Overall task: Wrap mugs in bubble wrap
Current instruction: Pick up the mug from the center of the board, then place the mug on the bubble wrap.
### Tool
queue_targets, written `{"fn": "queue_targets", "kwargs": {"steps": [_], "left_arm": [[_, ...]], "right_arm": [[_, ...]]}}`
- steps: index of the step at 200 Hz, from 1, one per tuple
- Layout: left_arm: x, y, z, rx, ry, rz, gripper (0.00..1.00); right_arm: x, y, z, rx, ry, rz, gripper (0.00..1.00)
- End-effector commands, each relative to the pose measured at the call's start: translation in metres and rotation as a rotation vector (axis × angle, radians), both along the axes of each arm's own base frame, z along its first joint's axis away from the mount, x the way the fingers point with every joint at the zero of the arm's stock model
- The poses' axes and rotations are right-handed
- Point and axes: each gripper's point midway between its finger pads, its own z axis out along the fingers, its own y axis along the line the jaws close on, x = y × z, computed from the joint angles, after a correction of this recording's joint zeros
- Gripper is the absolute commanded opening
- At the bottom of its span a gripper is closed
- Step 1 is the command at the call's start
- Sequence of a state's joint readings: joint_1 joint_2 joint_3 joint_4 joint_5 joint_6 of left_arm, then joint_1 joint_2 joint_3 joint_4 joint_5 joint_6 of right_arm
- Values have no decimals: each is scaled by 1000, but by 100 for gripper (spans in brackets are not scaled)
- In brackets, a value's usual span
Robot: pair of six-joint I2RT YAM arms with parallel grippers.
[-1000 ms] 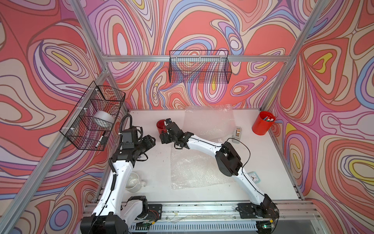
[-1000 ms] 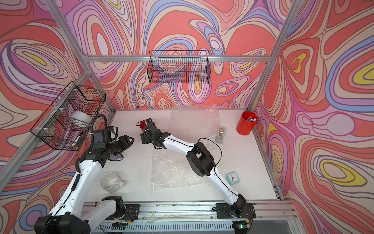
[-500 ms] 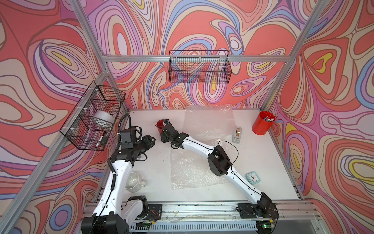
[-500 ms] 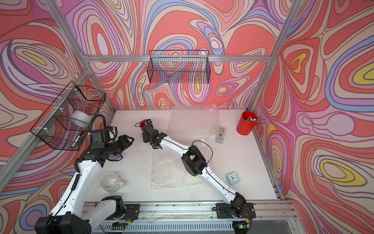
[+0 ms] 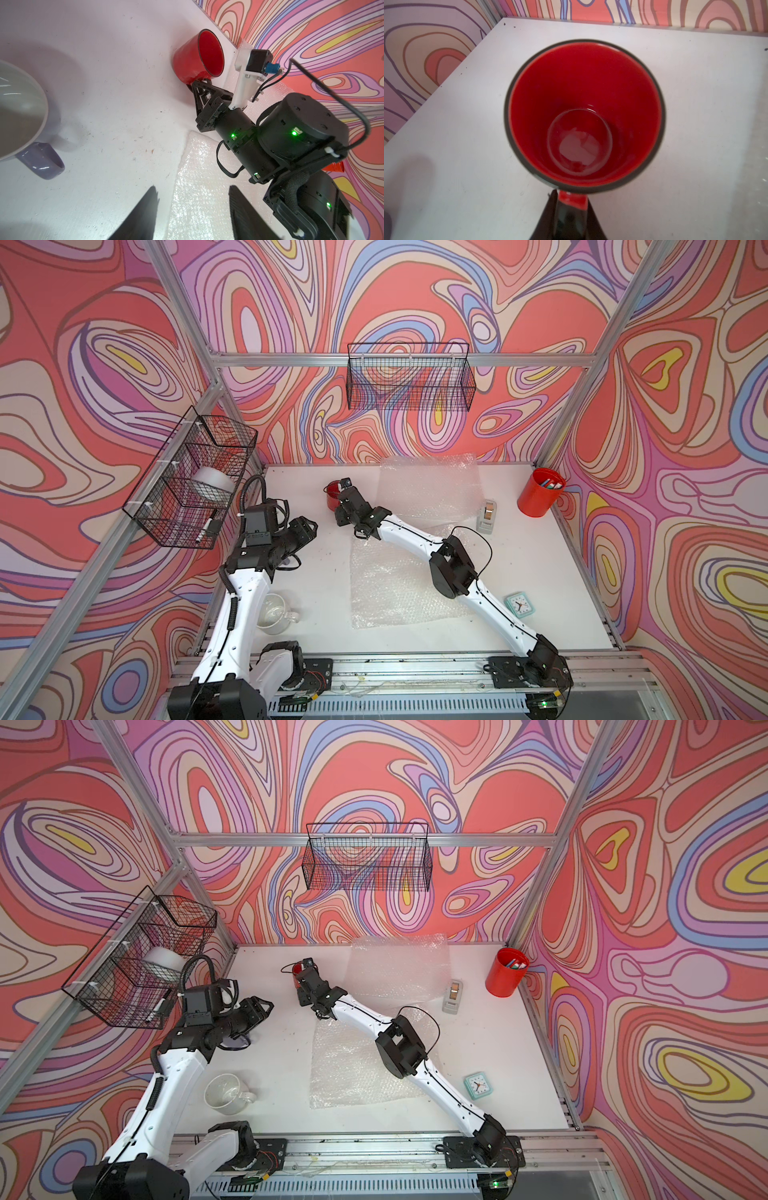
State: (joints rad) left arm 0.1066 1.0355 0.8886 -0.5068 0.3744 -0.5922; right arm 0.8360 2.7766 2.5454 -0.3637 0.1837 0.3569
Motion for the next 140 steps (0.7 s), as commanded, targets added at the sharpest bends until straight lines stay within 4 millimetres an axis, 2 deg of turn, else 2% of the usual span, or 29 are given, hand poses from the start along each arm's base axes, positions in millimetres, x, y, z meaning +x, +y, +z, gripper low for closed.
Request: {"fn": "queue_targets", "kwargs": {"steps": [1, 37, 56, 74, 78, 79, 87, 92, 111, 127, 139, 140], "left_arm": [[-7, 3, 6, 19, -1, 0, 58], [-11, 1, 6, 14, -3, -16, 66], [-14, -7, 5, -11, -7, -42, 68], [-18, -20, 0, 10, -6, -71, 68], [-20, -24, -1, 20, -5, -82, 68], [-20, -25, -1, 22, -4, -84, 68], [-22, -35, -6, 33, 0, -104, 68], [-24, -42, -8, 33, 1, -116, 68], [-28, -70, -19, 20, -15, -169, 68], [-32, -92, -33, 47, -16, -202, 70], [-33, -110, -44, 60, -11, -230, 71], [-33, -111, -44, 60, -11, -233, 72]], "right_arm": [[3, 3, 17, 12, -30, 43, 11], [-1, -2, 81, 14, -122, 82, 0], [-12, -10, 121, 15, -157, 104, 0], [-26, -34, 150, 0, -165, 75, 0], [-29, -41, 150, -9, -158, 64, 0], [-30, -43, 157, -3, -164, 61, 0], [-40, -57, 169, -3, -162, 38, 0], [-46, -67, 166, -12, -145, 23, 0], [-76, -105, 176, -14, -114, -40, 0], [-105, -138, 167, -60, -73, -120, 0], [-132, -164, 151, -103, -30, -187, 0], [-134, -167, 155, -97, -33, -195, 0]]}}
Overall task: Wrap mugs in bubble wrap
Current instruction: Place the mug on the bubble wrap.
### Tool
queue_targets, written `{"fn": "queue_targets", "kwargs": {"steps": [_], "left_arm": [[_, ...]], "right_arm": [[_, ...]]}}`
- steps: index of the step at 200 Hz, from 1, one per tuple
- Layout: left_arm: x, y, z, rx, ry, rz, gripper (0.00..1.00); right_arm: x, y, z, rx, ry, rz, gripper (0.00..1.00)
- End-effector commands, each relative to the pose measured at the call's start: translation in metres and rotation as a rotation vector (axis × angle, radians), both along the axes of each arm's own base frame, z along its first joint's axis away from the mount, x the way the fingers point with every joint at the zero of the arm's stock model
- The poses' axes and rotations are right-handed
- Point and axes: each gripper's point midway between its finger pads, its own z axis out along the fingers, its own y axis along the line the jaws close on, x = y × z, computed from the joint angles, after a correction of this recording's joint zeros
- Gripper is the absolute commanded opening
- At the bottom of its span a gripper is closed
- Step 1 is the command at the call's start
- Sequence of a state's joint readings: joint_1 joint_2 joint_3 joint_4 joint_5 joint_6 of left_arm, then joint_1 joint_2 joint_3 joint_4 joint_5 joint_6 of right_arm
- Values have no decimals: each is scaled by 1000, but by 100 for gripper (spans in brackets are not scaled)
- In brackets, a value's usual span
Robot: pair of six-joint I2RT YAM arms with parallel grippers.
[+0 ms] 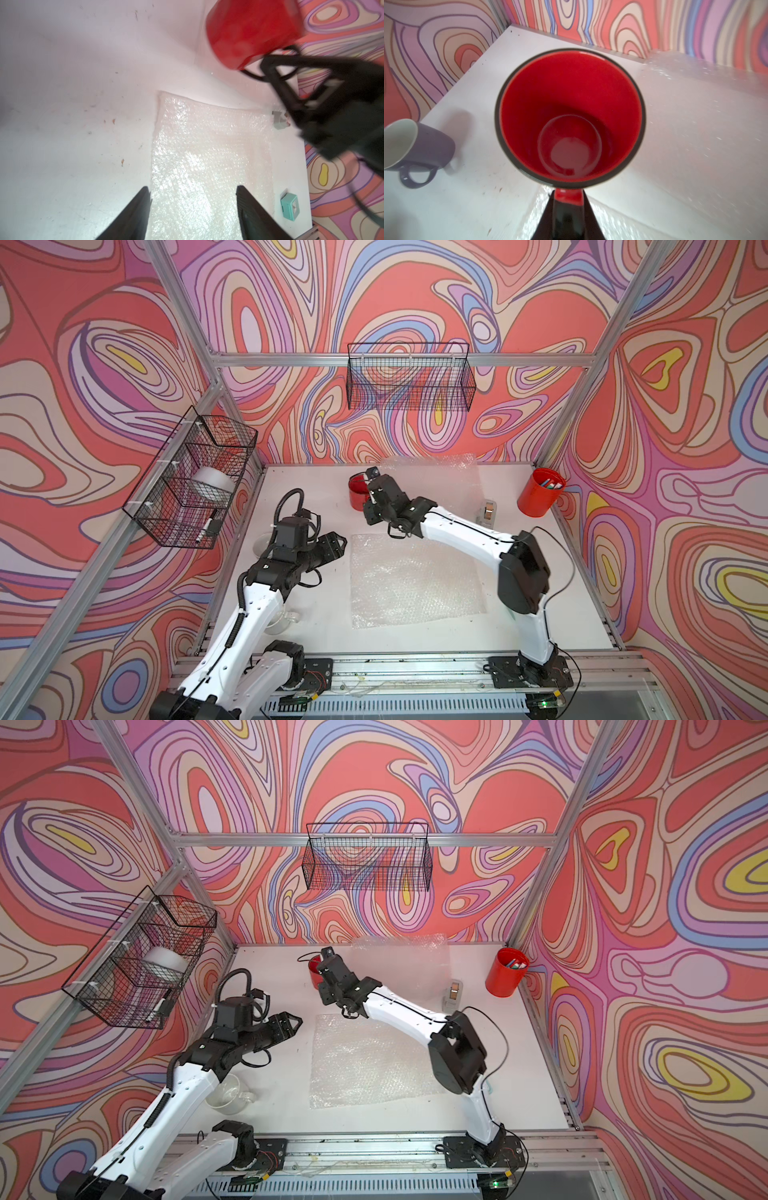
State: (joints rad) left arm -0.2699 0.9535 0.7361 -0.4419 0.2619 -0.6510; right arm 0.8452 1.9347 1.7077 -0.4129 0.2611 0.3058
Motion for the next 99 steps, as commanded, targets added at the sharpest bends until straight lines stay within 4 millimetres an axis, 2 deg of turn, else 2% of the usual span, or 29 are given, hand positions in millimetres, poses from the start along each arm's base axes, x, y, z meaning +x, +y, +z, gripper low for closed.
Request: {"fn": "queue_targets", "kwargs": {"steps": [1, 11, 13, 24, 39, 68, 99], "left_arm": [[7, -21, -11, 19, -34, 19, 72], [5, -37, -21, 15, -24, -6, 73], [8, -41, -18, 5, -40, -12, 74], [8, -54, -27, -5, -34, -20, 74], [9, -69, -38, -32, -29, -30, 76], [12, -85, -60, -38, 24, -60, 78], [15, -93, -72, -37, 54, -81, 80]], "right_arm": [[-35, -45, 10, 7, -15, -177, 0], [-57, -67, 5, 13, 7, -240, 0], [-62, -69, -2, 6, 19, -247, 0], [-84, -92, -11, 22, 54, -303, 0], [-112, -106, -21, 47, 72, -332, 0], [-149, -107, -39, 50, 71, -319, 0], [-156, -110, -61, 46, 54, -339, 0]]}}
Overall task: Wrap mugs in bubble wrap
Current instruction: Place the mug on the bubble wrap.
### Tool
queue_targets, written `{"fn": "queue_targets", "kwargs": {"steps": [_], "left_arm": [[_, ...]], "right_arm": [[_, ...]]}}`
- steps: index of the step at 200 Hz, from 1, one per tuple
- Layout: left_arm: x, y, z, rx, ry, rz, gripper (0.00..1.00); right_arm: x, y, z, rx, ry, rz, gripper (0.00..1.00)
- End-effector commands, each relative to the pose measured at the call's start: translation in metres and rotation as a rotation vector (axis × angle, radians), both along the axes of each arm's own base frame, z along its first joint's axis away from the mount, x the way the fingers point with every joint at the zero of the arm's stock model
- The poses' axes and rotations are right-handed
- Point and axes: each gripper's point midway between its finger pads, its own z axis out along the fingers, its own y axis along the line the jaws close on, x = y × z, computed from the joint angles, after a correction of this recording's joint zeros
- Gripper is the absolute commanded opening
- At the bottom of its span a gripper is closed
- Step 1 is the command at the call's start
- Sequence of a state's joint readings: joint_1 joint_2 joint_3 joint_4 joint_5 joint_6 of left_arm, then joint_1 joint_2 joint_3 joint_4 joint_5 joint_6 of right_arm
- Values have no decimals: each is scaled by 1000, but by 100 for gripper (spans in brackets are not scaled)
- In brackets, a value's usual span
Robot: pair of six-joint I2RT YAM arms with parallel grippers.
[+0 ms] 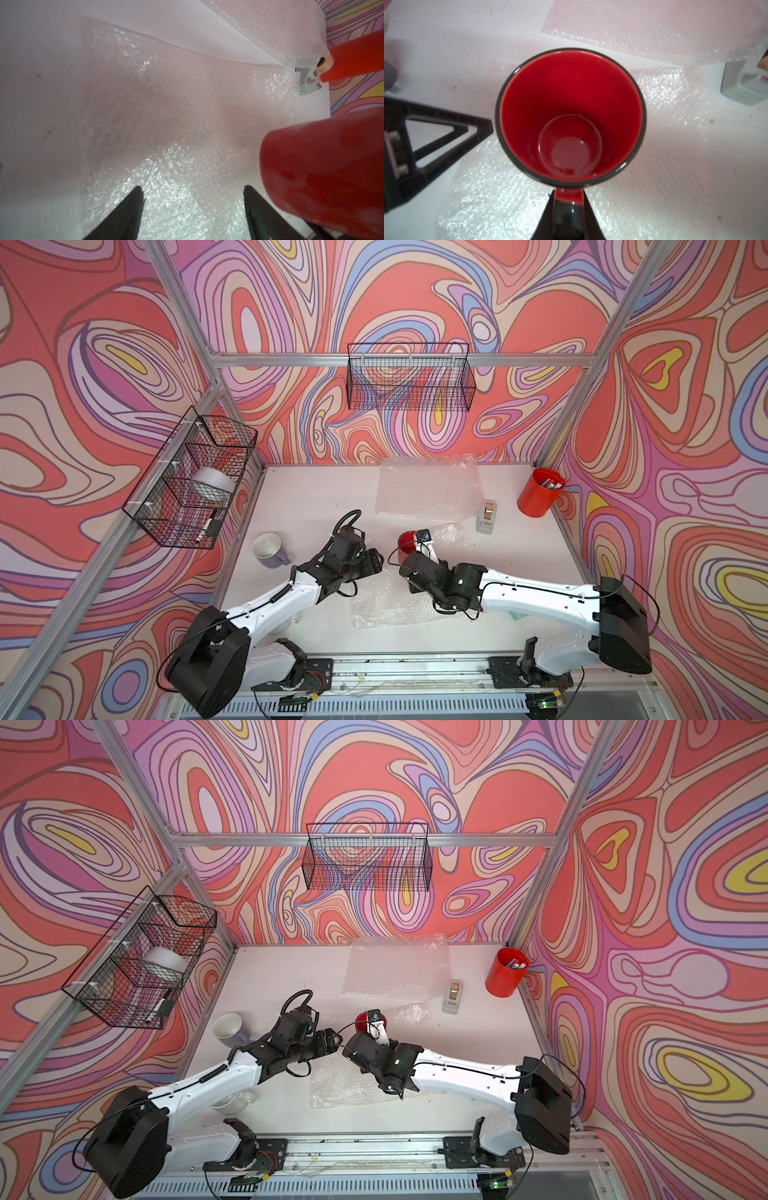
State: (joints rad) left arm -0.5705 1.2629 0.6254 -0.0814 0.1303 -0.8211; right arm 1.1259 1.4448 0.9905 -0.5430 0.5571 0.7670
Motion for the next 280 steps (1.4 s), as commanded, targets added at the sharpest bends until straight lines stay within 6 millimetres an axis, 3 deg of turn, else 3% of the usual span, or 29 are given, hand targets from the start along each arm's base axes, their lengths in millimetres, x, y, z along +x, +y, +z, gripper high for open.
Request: {"fn": "queue_targets", "kwargs": {"steps": [1, 81, 190, 210, 230, 243, 264, 280], "left_arm": [[11, -11, 8, -49, -34, 10, 80], [6, -6, -2, -36, -16, 24, 80], [7, -1, -1, -11, -19, 35, 80], [8, 1, 3, 2, -27, 45, 82], [12, 1, 12, 5, -47, 47, 99], [14, -1, 20, 4, -66, 30, 100], [18, -1, 31, 34, -95, 8, 100], [20, -6, 43, 42, -119, -14, 100]], "right_arm": [[14, -1, 21, 117, -121, -117, 0], [13, 12, -18, 108, -82, -83, 0], [0, 1, -61, 27, 10, -90, 0], [-7, 5, -61, 48, 37, -61, 27], [-14, 10, -56, 85, 59, -22, 48], [-17, 12, -49, 109, 67, 0, 60], [-21, 6, -27, 145, 48, 12, 68], [-21, -15, -9, 155, 13, -28, 70]]}}
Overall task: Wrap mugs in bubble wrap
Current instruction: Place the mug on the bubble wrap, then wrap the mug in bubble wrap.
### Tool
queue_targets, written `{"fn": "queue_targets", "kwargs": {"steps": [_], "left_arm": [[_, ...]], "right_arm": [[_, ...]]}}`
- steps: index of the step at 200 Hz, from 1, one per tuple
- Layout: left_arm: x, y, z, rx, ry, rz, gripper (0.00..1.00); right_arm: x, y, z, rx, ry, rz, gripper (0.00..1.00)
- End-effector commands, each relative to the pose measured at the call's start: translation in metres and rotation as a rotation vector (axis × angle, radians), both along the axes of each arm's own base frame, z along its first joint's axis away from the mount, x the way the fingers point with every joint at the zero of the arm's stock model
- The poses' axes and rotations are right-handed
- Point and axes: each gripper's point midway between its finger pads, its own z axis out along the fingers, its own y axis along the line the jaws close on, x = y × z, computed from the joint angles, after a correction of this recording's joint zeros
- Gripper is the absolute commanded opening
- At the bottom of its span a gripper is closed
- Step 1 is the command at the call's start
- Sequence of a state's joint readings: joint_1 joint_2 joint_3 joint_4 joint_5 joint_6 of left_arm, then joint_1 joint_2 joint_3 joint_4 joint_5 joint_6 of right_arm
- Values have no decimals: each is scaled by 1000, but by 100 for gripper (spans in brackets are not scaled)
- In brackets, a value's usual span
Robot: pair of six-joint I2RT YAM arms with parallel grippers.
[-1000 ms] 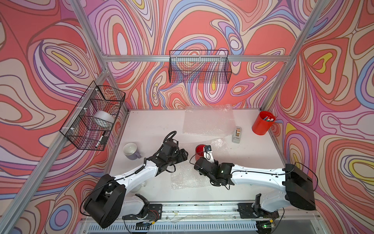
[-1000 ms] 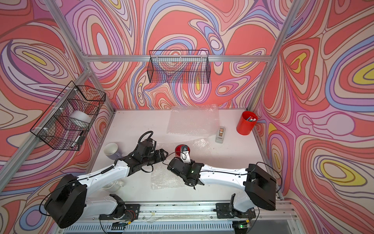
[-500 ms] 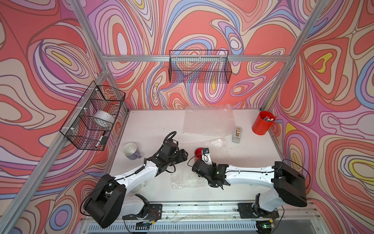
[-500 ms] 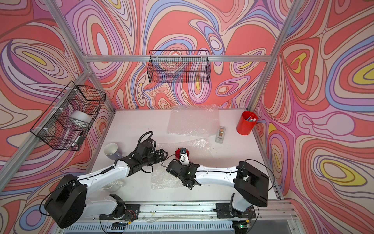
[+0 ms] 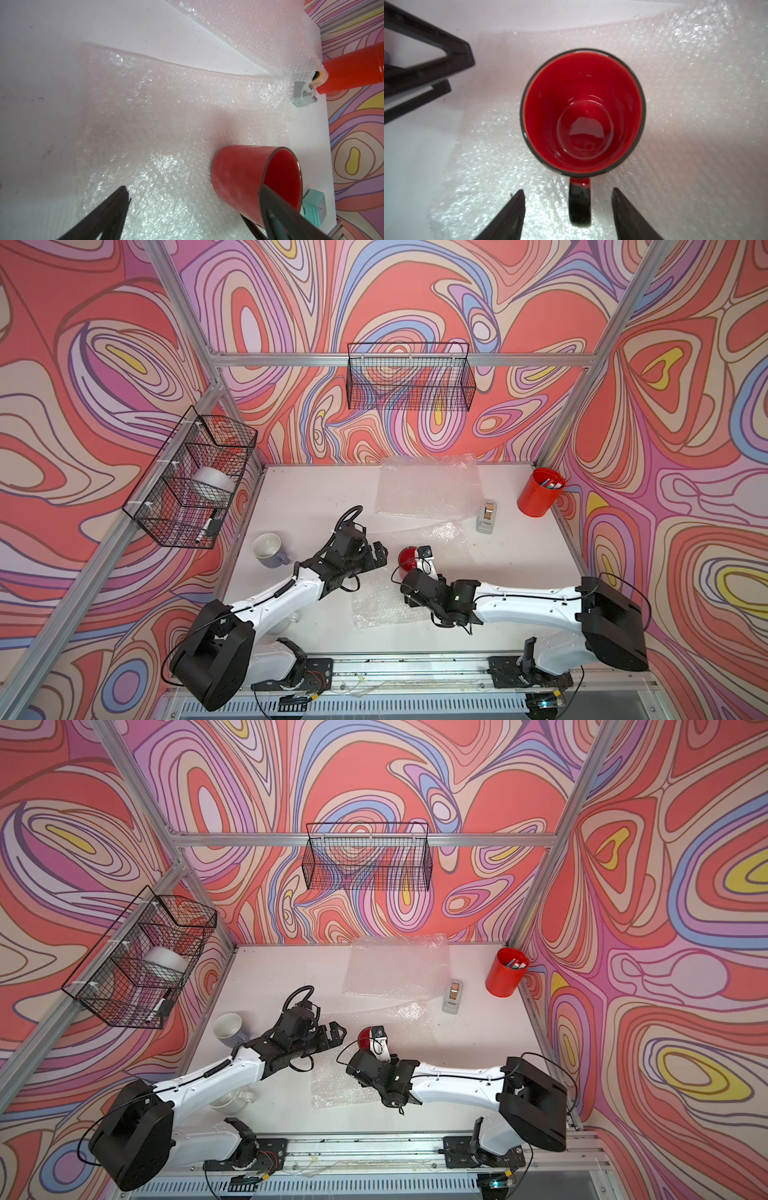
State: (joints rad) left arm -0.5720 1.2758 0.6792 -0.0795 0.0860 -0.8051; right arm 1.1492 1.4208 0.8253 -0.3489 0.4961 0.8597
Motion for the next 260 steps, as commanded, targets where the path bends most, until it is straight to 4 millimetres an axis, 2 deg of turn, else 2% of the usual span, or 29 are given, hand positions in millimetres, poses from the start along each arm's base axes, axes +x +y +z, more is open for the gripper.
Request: {"fn": "queue_targets", "kwargs": {"steps": [1, 15, 33, 49, 72, 107, 137, 221, 260], "left_arm": [[4, -4, 26, 32, -58, -35, 100], [2, -20, 39, 41, -78, -92, 100], [-6, -47, 55, 108, -135, -180, 100], [-12, -75, 67, 159, -182, -259, 100], [-24, -111, 70, 180, -199, -368, 100], [-38, -163, 68, 198, -219, -493, 100], [-46, -187, 64, 191, -210, -543, 100], [-45, -184, 62, 205, -212, -523, 99], [-47, -183, 56, 205, -194, -518, 99]], "right_arm": [[-4, -23, 24, 23, -29, -28, 71], [-1, -64, 22, 7, 40, -157, 69], [-1, -120, -4, 29, 228, -310, 60], [-4, -156, -23, 97, 389, -385, 57], [-10, -188, -38, 191, 566, -430, 56], [-22, -202, -56, 183, 713, -412, 54], [-24, -200, -71, 181, 755, -416, 54], [-28, -204, -86, 139, 798, -425, 56], [-28, -198, -89, 169, 811, -410, 51]]}}
